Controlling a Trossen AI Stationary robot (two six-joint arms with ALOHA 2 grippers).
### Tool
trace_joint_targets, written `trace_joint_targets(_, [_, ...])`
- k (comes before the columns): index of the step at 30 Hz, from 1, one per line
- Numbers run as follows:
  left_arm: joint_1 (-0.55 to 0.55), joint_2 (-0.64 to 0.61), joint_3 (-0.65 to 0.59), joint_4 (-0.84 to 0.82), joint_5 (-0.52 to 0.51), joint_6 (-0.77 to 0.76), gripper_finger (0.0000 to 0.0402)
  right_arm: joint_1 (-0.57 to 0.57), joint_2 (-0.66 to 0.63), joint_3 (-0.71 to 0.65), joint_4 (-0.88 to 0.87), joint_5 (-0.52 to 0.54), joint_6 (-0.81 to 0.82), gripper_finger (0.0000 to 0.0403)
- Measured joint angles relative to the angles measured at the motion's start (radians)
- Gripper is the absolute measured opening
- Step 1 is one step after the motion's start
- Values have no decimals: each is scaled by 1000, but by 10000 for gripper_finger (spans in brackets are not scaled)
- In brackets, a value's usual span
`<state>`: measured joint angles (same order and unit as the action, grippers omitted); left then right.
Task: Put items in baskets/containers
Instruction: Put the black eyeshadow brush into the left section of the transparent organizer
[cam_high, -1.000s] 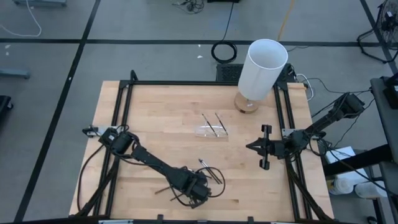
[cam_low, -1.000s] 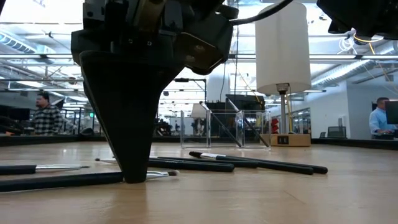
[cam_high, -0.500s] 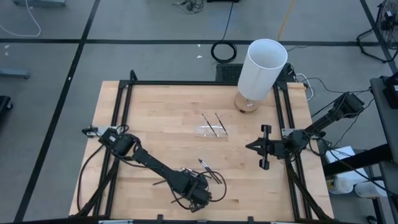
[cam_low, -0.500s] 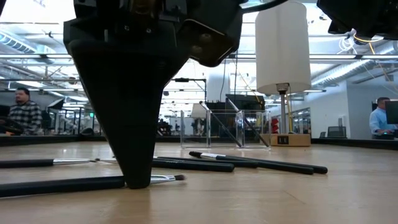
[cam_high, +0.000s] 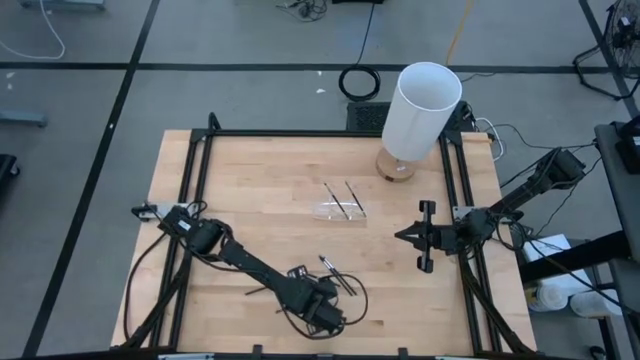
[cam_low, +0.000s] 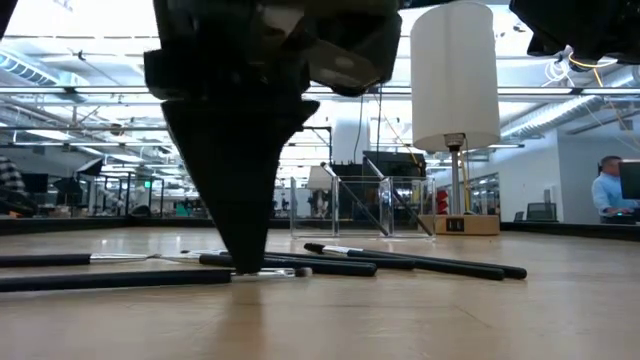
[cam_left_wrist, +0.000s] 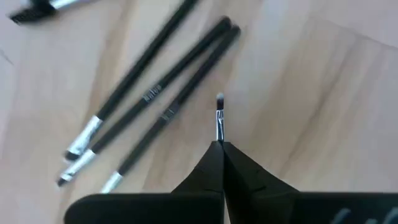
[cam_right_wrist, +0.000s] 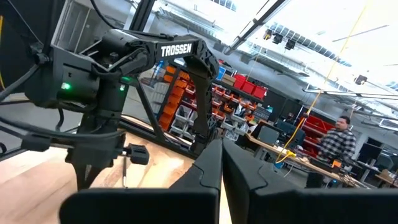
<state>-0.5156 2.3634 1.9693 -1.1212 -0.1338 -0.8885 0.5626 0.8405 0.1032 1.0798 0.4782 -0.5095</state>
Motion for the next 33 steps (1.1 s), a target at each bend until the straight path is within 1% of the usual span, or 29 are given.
trace_joint_targets(7, [2, -1, 71, -78, -10, 16, 3, 0, 0, 0, 0, 0, 0, 0])
trace_joint_targets(12, [3, -5, 154, -145, -59, 24, 2, 0, 0, 0, 0, 0, 0, 0])
trace_joint_targets(15, [3, -5, 179, -168, -81, 23, 2, 0, 0, 0, 0, 0, 0, 0])
trace_joint_targets(18, [3, -5, 181, -169, -76, 51, 1, 0, 0, 0, 0, 0, 0, 0])
trace_joint_targets(20, [3, -6, 168, -160, -37, 88, 6, 0, 0, 0, 0, 0, 0, 0])
trace_joint_targets(23, [1, -6, 134, -122, 12, 109, 32, 0, 0, 0, 0, -2, 3, 0])
trace_joint_targets(29, [0, 0, 89, 107, 70, 123, 127, 0, 0, 0, 0, -3, 15, 0])
trace_joint_targets(31, [0, 10, 88, 108, 72, 125, 157, 0, 0, 0, 0, -3, 15, 0])
trace_joint_targets(33, [3, 27, 88, 59, 72, 111, 179, 0, 0, 0, 0, -3, 15, 0])
